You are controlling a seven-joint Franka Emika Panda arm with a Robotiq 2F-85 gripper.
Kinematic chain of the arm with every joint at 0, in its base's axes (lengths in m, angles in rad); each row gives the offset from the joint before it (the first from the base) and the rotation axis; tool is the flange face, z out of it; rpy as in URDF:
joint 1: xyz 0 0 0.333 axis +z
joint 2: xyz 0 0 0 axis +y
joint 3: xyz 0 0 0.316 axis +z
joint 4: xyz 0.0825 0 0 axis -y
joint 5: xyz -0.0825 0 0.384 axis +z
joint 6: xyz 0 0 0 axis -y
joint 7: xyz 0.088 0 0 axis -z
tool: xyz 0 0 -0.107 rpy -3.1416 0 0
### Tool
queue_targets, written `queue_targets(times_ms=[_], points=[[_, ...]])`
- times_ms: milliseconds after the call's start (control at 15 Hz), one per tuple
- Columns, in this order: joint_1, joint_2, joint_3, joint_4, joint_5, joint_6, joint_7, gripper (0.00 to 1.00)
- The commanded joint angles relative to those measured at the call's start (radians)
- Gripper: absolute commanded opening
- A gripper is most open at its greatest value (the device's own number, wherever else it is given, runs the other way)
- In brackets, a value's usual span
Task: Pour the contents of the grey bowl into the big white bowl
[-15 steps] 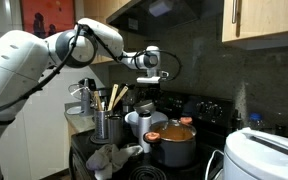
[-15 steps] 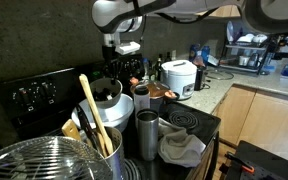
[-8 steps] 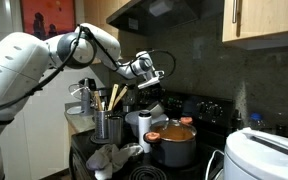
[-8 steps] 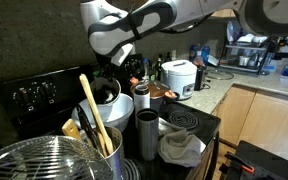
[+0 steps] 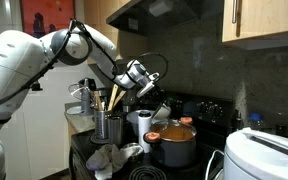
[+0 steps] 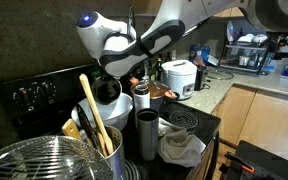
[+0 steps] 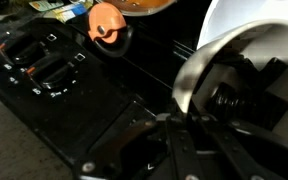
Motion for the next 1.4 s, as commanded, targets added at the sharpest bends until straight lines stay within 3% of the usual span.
queue_targets(times_ms=[0,333,533,1333], points=[[0.027,-0.135,-0.011,-0.157,-0.139,0.014,0.171,0.05],[0.022,-0.25,0.03,-0.308,-0.314,-0.006,0.381,0.05],[0.025,-0.28,0.064,-0.367,-0.516,-0.037,0.507,0.05],[0.004,-0.285,0.205,-0.486,-0.95,-0.252,0.78,0.05]])
